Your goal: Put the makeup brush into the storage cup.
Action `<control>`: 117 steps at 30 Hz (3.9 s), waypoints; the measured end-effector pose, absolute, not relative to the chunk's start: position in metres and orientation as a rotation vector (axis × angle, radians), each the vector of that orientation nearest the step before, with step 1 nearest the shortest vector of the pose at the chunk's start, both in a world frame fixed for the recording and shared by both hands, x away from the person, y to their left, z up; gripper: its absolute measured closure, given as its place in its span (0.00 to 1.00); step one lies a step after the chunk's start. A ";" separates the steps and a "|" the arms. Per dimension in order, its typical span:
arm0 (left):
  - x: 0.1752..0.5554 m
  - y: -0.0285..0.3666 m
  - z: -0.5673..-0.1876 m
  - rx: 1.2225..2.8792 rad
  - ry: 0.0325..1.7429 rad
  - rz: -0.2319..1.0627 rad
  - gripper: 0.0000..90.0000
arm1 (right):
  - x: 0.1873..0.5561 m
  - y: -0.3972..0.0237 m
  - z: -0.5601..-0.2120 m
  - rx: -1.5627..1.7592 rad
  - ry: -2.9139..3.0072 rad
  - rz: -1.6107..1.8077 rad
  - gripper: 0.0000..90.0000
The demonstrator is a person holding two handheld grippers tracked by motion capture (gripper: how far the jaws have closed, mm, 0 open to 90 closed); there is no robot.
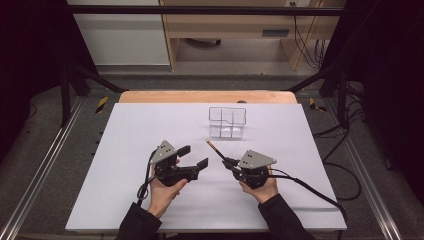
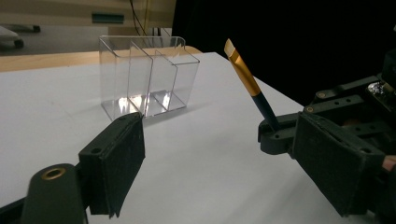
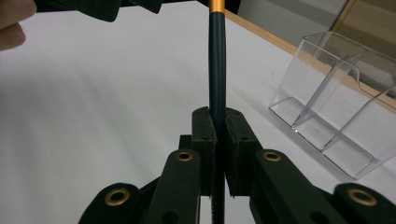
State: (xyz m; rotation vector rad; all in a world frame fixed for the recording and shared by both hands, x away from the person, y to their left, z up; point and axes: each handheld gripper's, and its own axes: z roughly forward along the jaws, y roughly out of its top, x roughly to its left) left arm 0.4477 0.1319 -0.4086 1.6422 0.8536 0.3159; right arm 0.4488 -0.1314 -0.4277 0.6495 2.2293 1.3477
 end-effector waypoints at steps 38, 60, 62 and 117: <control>0.454 0.096 -0.412 1.463 0.902 0.283 0.51 | 0.444 -0.127 -0.429 0.683 2.153 1.437 0.94; 0.454 0.091 -0.414 1.399 0.922 0.235 0.85 | 0.444 -0.125 -0.431 0.700 2.160 1.453 0.94; 0.454 0.091 -0.414 1.397 0.918 0.233 0.85 | 0.444 -0.125 -0.431 0.701 2.162 1.456 0.94; 0.451 0.091 -0.395 1.583 0.795 0.309 0.64 | 0.448 -0.132 -0.423 0.827 2.168 1.514 0.93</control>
